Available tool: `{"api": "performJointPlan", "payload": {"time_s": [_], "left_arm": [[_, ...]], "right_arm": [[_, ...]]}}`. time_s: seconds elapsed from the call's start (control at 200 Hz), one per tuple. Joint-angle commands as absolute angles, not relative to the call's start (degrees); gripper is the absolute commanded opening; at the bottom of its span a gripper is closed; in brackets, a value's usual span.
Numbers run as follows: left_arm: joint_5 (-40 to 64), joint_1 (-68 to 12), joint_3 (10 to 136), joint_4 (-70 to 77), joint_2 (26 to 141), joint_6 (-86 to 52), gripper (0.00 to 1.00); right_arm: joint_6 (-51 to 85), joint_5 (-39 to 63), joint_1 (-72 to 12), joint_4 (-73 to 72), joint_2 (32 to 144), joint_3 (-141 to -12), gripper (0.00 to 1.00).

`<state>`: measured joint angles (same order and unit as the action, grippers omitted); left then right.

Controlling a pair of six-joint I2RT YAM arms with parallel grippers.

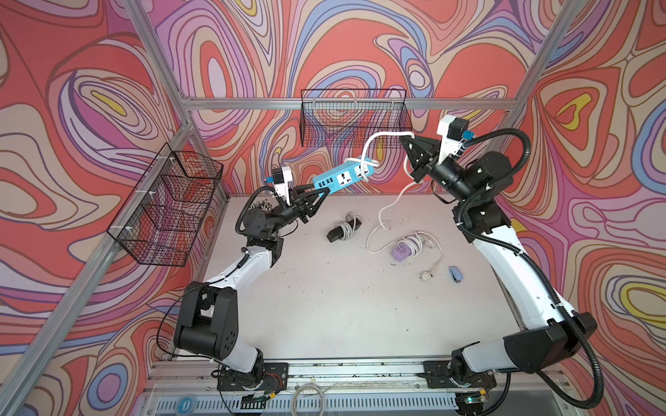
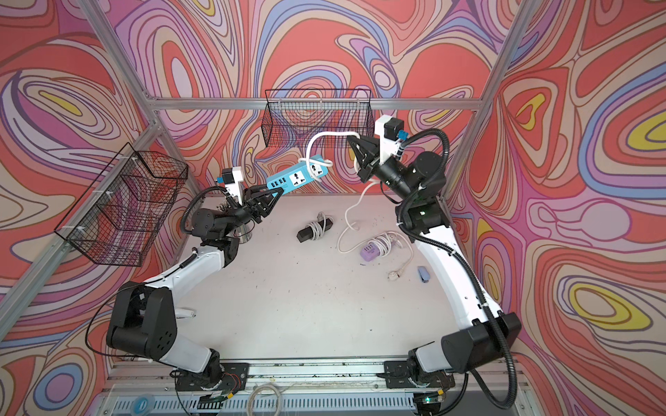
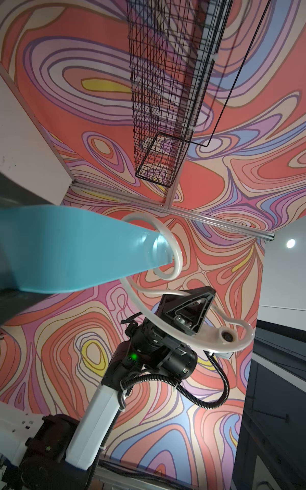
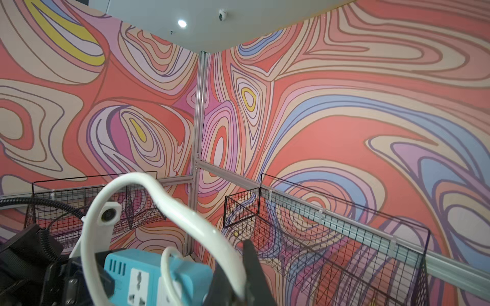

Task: Unwrap the cord wrapped around the power strip
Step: Unwrap the power cord from the power strip.

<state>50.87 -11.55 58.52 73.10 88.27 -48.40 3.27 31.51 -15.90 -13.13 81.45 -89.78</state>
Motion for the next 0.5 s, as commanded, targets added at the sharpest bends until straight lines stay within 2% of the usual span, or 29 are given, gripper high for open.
{"api": "performJointPlan", "payload": {"time_s": [0.0, 0.215, 0.351, 0.496], "left_arm": [[49.1, -9.5, 59.2, 77.0, 86.1, -48.1, 0.00], [48.1, -7.1, 59.0, 77.6, 85.0, -48.4, 0.00], [47.8, -6.7, 58.9, 77.9, 84.6, -48.8, 0.00], [47.8, -6.8, 59.0, 77.9, 84.4, -49.0, 0.00]], "right_arm": [[4.0, 34.9, -16.2, -7.8, 80.5, -84.0, 0.00], [7.7, 42.0, -17.4, -8.4, 79.4, -72.8, 0.00], [5.4, 40.3, -22.0, -6.6, 81.7, -68.5, 0.00], [9.7, 40.6, -24.0, -14.7, 87.1, -64.1, 0.00]]}}
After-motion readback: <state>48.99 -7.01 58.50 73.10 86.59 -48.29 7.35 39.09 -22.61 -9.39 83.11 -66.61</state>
